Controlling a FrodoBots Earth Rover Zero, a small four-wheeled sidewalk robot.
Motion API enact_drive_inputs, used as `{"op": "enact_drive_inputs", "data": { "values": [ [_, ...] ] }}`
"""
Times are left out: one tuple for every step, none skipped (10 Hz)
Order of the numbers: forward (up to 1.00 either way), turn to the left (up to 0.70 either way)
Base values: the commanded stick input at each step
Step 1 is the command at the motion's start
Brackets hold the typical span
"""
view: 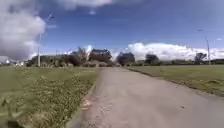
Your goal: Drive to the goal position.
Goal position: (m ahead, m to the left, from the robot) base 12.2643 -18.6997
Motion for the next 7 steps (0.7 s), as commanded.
{"op": "enact_drive_inputs", "data": {
  "values": [
    [0.7,0.0],
    [0.7,0.0],
    [0.7,0.0],
    [0.7,0.0],
    [0.7,0.0],
    [0.7,0.0],
    [0.7,0.0]
  ]
}}
